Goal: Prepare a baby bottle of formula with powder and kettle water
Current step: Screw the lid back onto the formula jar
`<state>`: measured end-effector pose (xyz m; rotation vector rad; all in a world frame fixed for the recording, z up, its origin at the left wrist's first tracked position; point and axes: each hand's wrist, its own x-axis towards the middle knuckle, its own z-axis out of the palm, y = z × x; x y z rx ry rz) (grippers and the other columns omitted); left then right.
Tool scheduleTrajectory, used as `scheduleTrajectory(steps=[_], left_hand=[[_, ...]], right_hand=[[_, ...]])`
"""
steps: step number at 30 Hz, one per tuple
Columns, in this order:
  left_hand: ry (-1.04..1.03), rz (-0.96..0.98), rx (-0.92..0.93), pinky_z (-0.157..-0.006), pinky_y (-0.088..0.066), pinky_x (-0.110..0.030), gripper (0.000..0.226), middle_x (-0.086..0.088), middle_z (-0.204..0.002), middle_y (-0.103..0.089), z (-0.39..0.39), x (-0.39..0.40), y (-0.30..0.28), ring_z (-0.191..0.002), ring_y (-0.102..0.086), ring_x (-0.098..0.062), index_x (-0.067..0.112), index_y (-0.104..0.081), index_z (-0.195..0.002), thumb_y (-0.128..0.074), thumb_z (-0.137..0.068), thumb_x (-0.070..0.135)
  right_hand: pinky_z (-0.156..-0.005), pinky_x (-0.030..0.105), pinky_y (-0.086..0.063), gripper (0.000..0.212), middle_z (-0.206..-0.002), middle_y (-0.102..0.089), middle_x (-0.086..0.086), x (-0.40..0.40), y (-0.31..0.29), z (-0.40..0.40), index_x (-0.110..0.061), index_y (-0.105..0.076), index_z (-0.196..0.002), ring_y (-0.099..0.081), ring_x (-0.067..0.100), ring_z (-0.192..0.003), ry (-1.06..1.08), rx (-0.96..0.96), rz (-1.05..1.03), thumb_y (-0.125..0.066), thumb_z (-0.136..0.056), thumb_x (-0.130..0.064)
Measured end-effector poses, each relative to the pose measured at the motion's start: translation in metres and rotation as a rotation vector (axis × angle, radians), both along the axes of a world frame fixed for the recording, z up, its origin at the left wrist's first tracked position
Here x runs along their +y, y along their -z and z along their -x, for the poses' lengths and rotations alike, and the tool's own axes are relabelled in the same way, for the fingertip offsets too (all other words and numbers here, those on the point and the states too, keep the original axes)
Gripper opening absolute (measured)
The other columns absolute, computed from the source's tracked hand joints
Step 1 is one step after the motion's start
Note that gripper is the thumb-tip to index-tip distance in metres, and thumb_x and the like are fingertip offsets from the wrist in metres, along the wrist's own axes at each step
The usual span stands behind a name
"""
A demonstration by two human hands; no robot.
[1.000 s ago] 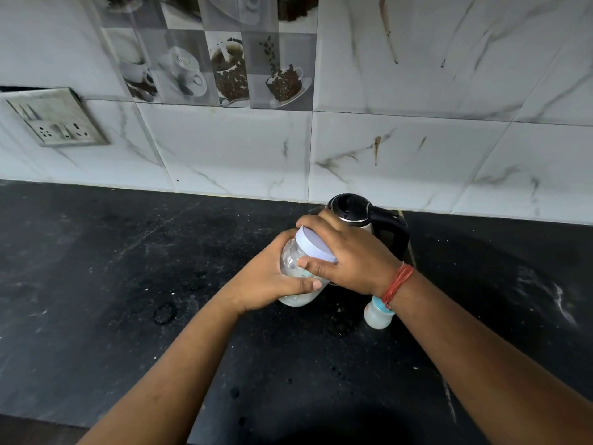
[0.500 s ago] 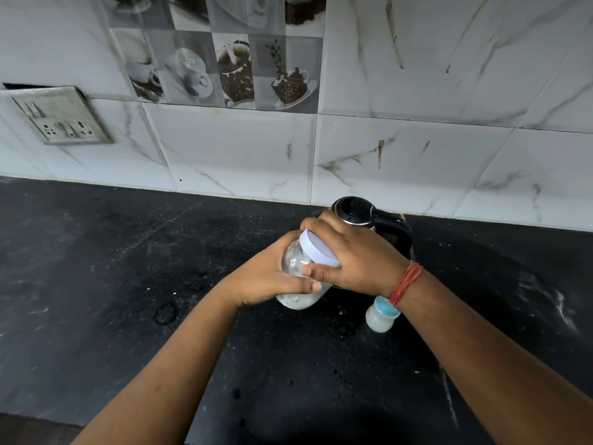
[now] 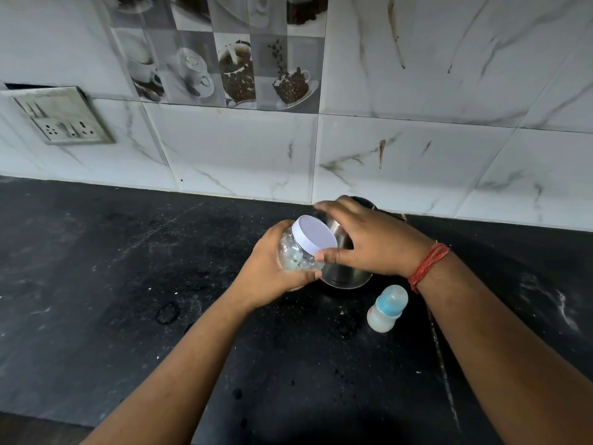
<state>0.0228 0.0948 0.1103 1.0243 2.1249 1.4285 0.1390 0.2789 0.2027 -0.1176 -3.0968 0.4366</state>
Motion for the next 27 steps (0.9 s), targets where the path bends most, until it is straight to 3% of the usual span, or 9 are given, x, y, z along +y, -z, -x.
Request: scheduleTrajectory(steps=[2, 5, 8, 11, 13, 16, 18, 22, 27], left_hand=[[0.078, -0.007, -0.055, -0.102, -0.053, -0.033, 0.096, 0.006, -0.132, -0.059, -0.001, -0.001, -0.002, -0.12, -0.062, -0.01, 0.033, -0.041, -0.142, -0.094, -0.062, 0.041], [0.15, -0.003, -0.066, -0.098, -0.053, -0.028, 0.097, 0.006, -0.133, -0.059, -0.004, -0.001, -0.005, -0.121, -0.062, -0.008, 0.028, -0.041, -0.145, -0.095, -0.064, 0.033], [0.07, 0.036, 0.094, -0.105, -0.051, -0.042, 0.103, 0.009, -0.136, -0.054, -0.008, 0.004, -0.005, -0.126, -0.056, -0.013, 0.03, -0.04, -0.147, -0.092, -0.061, 0.051], [0.044, 0.073, 0.134, -0.107, -0.049, -0.045, 0.103, 0.01, -0.135, -0.052, -0.01, 0.005, 0.0, -0.127, -0.053, -0.013, 0.031, -0.04, -0.146, -0.09, -0.06, 0.056], [0.049, 0.052, 0.045, -0.105, -0.052, -0.042, 0.101, 0.01, -0.134, -0.054, -0.009, 0.003, 0.002, -0.124, -0.057, -0.01, 0.033, -0.04, -0.144, -0.093, -0.06, 0.05], [0.092, 0.022, -0.051, -0.103, -0.053, -0.031, 0.099, 0.008, -0.133, -0.059, -0.005, -0.001, -0.003, -0.121, -0.062, -0.008, 0.03, -0.041, -0.145, -0.095, -0.063, 0.04], [0.166, 0.016, -0.096, -0.097, -0.051, -0.021, 0.089, 0.009, -0.13, -0.062, -0.004, -0.003, -0.01, -0.118, -0.063, -0.005, 0.032, -0.043, -0.141, -0.094, -0.068, 0.027], [0.169, -0.032, -0.095, -0.093, -0.052, -0.02, 0.083, 0.008, -0.126, -0.064, -0.014, 0.001, -0.022, -0.116, -0.065, -0.005, 0.036, -0.045, -0.136, -0.093, -0.071, 0.017], [0.077, -0.103, 0.014, -0.078, -0.051, -0.012, 0.073, 0.01, -0.113, -0.067, -0.028, 0.004, -0.026, -0.1, -0.067, 0.003, 0.044, -0.049, -0.116, -0.092, -0.071, 0.007]], right_hand=[[-0.098, 0.026, -0.044, 0.086, -0.147, -0.037, -0.01, 0.004, 0.005, 0.001, -0.037, -0.026, -0.157, -0.047, 0.006, -0.124, -0.159, 0.012, 0.04, -0.068, -0.085, -0.06], [-0.094, 0.029, -0.047, 0.076, -0.141, -0.044, -0.009, -0.001, 0.014, 0.001, -0.034, -0.035, -0.153, -0.053, 0.013, -0.121, -0.134, 0.055, 0.026, -0.06, -0.088, -0.063], [-0.09, 0.035, -0.049, 0.086, -0.134, -0.059, 0.001, -0.017, 0.028, 0.005, -0.019, -0.049, -0.139, -0.062, 0.024, -0.114, 0.103, 0.134, -0.016, -0.031, -0.084, -0.083], [-0.07, 0.037, -0.047, 0.108, -0.106, -0.069, 0.006, -0.019, 0.025, 0.007, -0.018, -0.059, -0.115, -0.066, 0.029, -0.093, 0.232, 0.005, -0.073, 0.002, -0.066, -0.094], [-0.066, 0.034, -0.043, 0.095, -0.101, -0.068, 0.004, -0.01, 0.015, 0.004, -0.023, -0.059, -0.101, -0.065, 0.027, -0.089, 0.222, -0.06, -0.137, -0.002, -0.068, -0.091], [-0.085, 0.033, -0.047, 0.081, -0.148, -0.045, -0.007, 0.002, 0.005, -0.002, -0.034, -0.037, -0.15, -0.059, 0.018, -0.118, 0.036, -0.049, -0.073, -0.041, -0.084, -0.081], [-0.091, 0.027, -0.046, 0.085, -0.148, -0.037, -0.013, 0.003, 0.007, -0.002, -0.04, -0.025, -0.156, -0.051, 0.008, -0.122, -0.147, -0.025, 0.027, -0.062, -0.085, -0.068], [-0.088, 0.04, -0.053, 0.076, -0.13, -0.051, -0.005, -0.007, 0.03, 0.003, -0.029, -0.041, -0.145, -0.062, 0.021, -0.106, -0.059, 0.146, 0.01, -0.046, -0.083, -0.072], [-0.077, 0.037, -0.052, 0.076, -0.129, -0.061, -0.001, -0.025, 0.039, 0.002, -0.019, -0.052, -0.134, -0.066, 0.027, -0.102, 0.144, 0.277, -0.067, -0.032, -0.084, -0.073]])
